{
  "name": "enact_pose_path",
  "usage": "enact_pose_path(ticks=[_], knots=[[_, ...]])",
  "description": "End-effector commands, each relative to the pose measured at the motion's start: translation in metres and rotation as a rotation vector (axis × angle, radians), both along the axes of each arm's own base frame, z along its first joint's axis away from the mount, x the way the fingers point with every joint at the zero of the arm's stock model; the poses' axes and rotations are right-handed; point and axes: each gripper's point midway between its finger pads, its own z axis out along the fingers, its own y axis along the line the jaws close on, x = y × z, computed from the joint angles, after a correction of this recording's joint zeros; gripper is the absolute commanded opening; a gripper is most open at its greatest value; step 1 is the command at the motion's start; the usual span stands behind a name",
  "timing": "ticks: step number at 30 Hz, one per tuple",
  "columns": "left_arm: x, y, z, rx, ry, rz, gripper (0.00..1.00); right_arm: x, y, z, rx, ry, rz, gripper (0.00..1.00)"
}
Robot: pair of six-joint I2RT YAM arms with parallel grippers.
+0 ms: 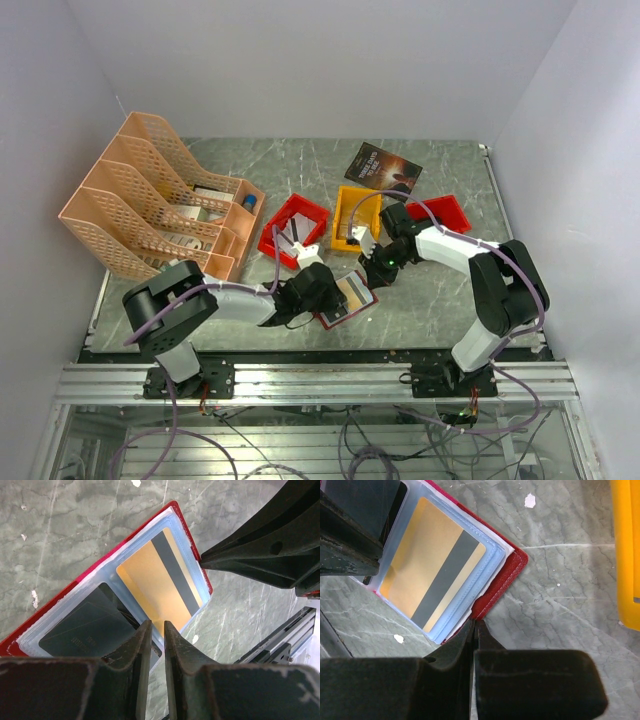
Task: Put the credit cards into the card holder
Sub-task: Insert the credit card into the card holder.
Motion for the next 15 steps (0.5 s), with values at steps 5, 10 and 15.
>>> enact_pose_path(ticks=[5, 10, 15], knots=[[0.013, -0.003, 0.000, 0.013, -0.021, 0.021, 0.30, 0.000, 0.002, 0.001, 0.009, 0.018, 0.006, 0.00], [0.013, -0.004, -0.005, 0.019, -0.011, 0.018, 0.30, -0.001, 0.002, 0.001, 0.010, 0.024, 0.012, 0.00], [0.016, -0.004, -0.007, 0.017, -0.011, 0.015, 0.30, -0.004, 0.003, 0.002, 0.019, 0.035, 0.026, 0.00]])
